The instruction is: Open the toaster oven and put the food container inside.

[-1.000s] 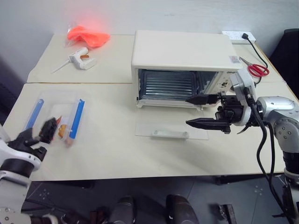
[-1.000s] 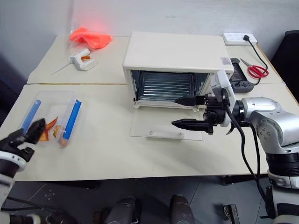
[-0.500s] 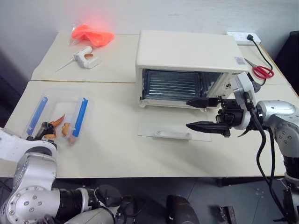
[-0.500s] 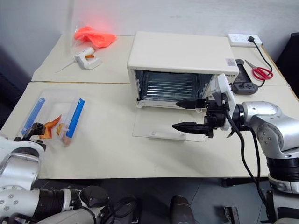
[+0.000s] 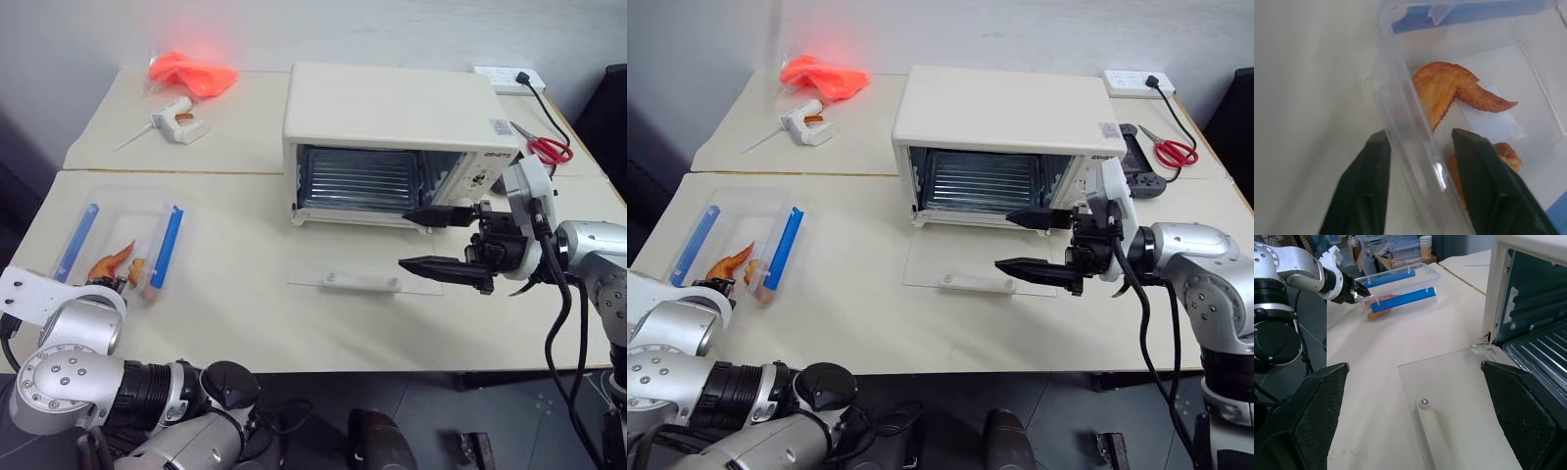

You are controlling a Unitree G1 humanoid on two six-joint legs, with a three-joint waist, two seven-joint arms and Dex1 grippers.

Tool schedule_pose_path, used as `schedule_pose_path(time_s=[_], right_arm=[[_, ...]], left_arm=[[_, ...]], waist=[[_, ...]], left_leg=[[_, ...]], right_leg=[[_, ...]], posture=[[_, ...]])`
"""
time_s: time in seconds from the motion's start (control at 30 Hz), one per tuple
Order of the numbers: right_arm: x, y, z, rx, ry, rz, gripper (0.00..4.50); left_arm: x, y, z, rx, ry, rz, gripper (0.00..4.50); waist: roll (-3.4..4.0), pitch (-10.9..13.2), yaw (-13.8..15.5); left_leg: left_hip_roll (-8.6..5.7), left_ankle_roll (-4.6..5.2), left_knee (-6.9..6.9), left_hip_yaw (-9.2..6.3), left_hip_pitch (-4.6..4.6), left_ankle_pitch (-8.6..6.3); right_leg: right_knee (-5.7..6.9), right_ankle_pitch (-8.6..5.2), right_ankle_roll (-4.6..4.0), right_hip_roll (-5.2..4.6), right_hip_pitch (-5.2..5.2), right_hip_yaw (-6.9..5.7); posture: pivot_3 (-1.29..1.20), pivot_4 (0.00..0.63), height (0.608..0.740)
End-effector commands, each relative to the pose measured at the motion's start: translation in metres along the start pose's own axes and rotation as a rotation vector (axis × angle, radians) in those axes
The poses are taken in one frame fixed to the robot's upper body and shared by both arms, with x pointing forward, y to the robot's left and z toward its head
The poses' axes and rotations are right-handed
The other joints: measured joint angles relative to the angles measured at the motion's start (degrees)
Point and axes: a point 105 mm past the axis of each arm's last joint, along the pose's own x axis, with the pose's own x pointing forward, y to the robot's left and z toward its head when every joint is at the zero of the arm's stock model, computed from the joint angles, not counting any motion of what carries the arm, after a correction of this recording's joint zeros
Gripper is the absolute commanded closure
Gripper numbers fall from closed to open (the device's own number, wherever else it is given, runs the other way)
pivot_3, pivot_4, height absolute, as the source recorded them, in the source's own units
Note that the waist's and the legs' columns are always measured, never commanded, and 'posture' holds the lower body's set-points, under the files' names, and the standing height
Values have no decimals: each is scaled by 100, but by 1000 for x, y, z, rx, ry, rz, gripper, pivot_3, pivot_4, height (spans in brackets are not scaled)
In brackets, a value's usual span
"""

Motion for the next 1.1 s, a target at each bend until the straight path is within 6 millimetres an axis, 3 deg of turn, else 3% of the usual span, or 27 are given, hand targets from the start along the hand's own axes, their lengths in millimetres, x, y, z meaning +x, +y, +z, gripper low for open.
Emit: schedule_pose_path(time_s=[0.03,0.13,0.3,0.43,0.53,0.73,0.93,1.1], right_arm=[[-7,3,12,-46,-14,-13,0],[-9,3,12,-44,-9,-22,0],[-14,2,9,0,7,-35,0],[-19,-1,10,11,16,-58,0],[-22,-1,8,-7,38,-82,0],[-27,1,1,-2,61,-118,0],[-29,7,-1,0,60,-150,0],[-35,13,-3,4,60,-195,0]], left_arm=[[2,10,12,8,-41,34,3711],[7,11,22,87,-65,-5,4403],[13,0,39,315,-53,-218,4405],[1,-24,45,561,-13,-447,4405],[-16,-51,32,693,70,-660,4405],[-50,-85,0,948,279,-947,4405],[-60,-122,-27,1007,378,-1052,4405],[-69,-147,-64,1076,463,-1120,4405]], waist=[[0,0,5],[0,0,-15],[0,0,-34],[-3,2,-43],[-3,2,19],[4,6,-18],[6,7,-14],[5,7,4]], left_leg=[[0,0,-1,0,0,0],[3,-1,-1,2,0,0],[12,-8,0,1,5,1],[35,-9,-1,-3,4,0],[25,-6,0,-12,4,1],[20,0,-11,-18,1,-2],[26,-4,-12,-12,1,0],[4,2,-9,-3,-1,3]], right_leg=[[0,0,0,0,-1,-1],[1,0,0,3,-4,1],[4,-4,-7,7,-8,3],[2,-8,-15,-1,-12,3],[-4,-8,-15,-17,-7,-2],[-9,-7,-17,-27,-7,-1],[1,-8,-19,-11,-10,-3],[6,-4,-11,-10,-8,0]], posture=[[0,150,740],[0,150,740],[0,150,740],[0,150,740],[0,150,740],[0,150,740],[0,150,740],[0,150,740]])
